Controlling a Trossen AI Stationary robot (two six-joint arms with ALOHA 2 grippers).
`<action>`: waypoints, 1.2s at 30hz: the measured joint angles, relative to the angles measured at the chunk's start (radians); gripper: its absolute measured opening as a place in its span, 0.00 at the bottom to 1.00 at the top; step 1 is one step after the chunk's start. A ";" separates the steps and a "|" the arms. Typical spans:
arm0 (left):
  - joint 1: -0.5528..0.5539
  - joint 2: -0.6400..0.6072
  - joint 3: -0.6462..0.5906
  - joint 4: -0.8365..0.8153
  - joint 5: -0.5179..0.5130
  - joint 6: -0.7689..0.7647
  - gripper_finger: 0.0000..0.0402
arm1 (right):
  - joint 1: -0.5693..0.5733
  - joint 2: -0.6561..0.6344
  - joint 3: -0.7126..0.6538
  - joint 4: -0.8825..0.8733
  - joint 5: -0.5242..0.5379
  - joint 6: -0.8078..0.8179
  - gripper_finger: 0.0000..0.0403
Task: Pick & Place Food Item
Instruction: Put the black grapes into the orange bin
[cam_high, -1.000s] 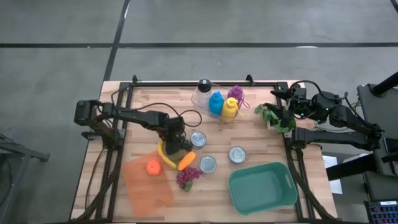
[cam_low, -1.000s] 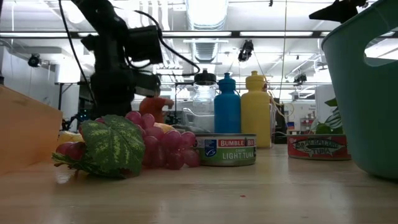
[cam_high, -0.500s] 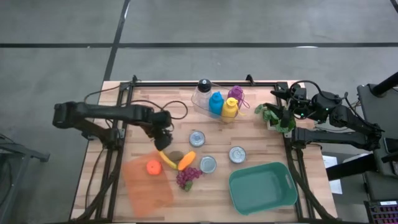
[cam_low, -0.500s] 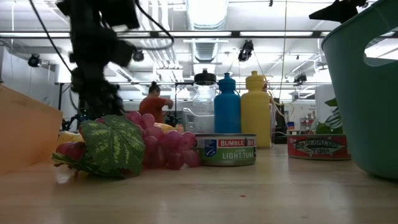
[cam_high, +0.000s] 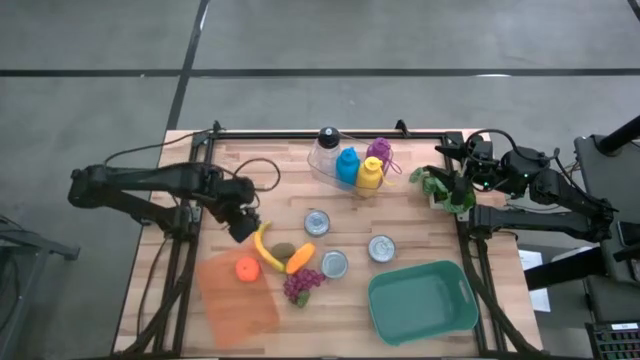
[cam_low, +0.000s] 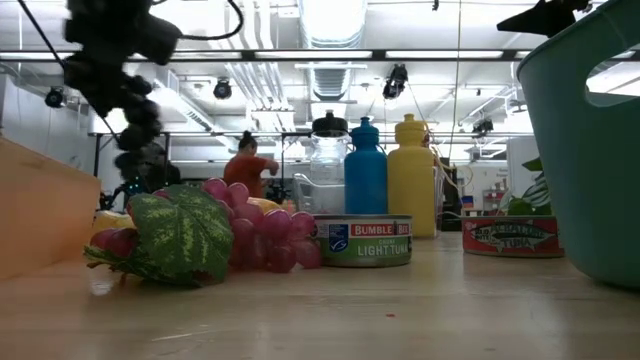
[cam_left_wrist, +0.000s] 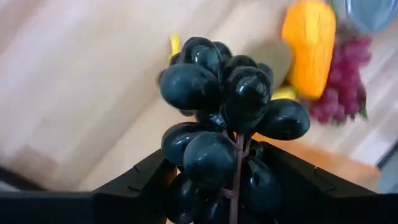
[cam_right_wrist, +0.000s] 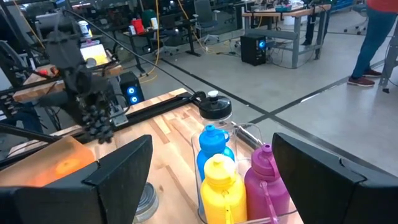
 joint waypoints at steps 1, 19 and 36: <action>-0.019 0.000 -0.001 -0.014 0.009 -0.021 0.55 | 0.000 0.000 0.000 0.000 0.000 0.000 0.82; -0.403 0.001 -0.002 -0.132 0.058 -0.445 0.55 | 0.000 0.000 0.000 0.000 0.000 0.000 0.82; -0.570 0.001 -0.130 0.055 0.111 -0.730 0.55 | 0.000 0.000 0.000 0.000 0.000 0.000 0.82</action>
